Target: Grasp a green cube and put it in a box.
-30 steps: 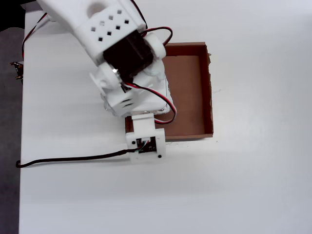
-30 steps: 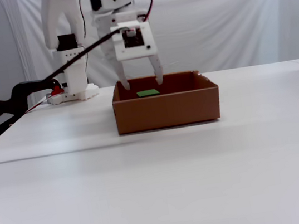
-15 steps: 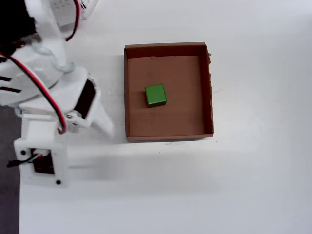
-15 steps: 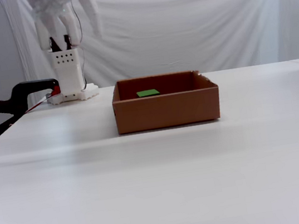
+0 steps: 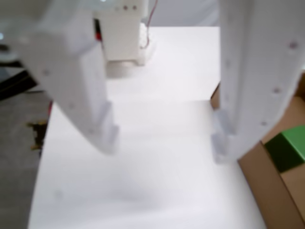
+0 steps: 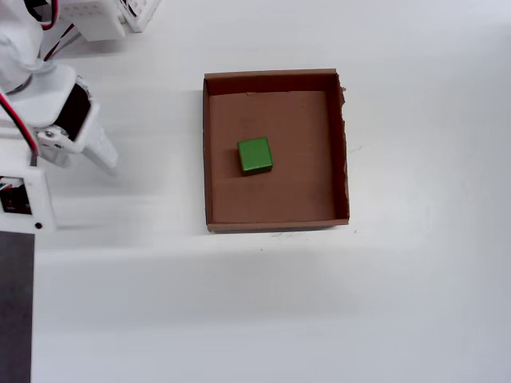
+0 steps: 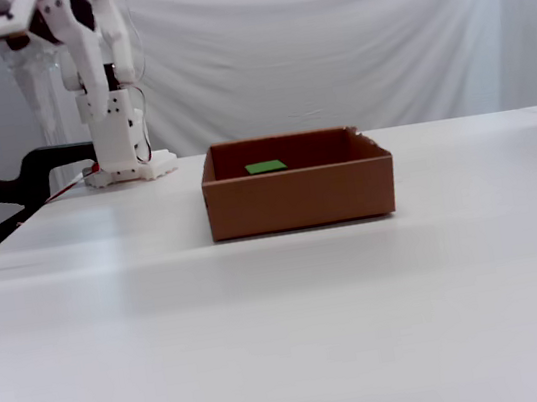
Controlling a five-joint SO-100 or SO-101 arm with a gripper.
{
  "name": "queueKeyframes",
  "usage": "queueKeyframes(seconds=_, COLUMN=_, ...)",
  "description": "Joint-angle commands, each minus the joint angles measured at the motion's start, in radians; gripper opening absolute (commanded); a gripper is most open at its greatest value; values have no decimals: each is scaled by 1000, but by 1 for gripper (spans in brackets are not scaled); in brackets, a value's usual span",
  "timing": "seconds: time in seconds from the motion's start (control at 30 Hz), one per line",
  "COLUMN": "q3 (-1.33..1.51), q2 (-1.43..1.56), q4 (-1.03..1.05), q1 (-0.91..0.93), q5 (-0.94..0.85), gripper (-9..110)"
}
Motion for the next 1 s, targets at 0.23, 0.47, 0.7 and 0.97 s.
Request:
queueKeyframes(seconds=0.23, q3=261, q2=275, q4=0, q1=26, q5=-49, gripper=22)
queueKeyframes(seconds=0.47, q3=465, q2=492, q4=23, q1=35, q5=-69, gripper=21)
queueKeyframes(seconds=0.7, q3=647, q2=713, q4=43, q1=37, q5=-83, gripper=20)
queueKeyframes(seconds=0.97, q3=795, q2=874, q4=95, q1=31, q5=-98, gripper=20)
